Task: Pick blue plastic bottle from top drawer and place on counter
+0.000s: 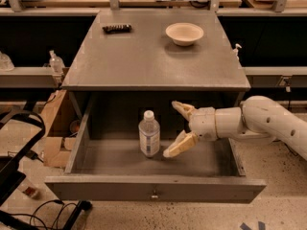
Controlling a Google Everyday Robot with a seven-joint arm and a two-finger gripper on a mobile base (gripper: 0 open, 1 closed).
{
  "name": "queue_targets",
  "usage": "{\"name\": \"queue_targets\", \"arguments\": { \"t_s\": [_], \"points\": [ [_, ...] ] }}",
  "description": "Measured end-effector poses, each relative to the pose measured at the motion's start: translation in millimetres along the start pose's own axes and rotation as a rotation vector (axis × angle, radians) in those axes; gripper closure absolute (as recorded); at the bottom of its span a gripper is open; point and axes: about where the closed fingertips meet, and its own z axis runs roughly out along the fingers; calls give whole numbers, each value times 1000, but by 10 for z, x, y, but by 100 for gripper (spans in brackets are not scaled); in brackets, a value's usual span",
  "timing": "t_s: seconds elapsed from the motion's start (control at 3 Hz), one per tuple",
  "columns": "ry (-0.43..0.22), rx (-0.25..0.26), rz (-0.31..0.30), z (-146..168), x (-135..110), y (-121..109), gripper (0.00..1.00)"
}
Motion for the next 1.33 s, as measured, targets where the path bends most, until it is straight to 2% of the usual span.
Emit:
{"name": "queue_targets", "arguments": {
  "t_s": [0.33,0.67,1.0,1.33],
  "points": [
    [-44,-7,26,178,73,-54,0],
    [-101,-26,41,370,72,-14,0],
    [-130,-48,48,545,49,36,6],
    [-133,-78,51,759,15,127,37]
  ]
}}
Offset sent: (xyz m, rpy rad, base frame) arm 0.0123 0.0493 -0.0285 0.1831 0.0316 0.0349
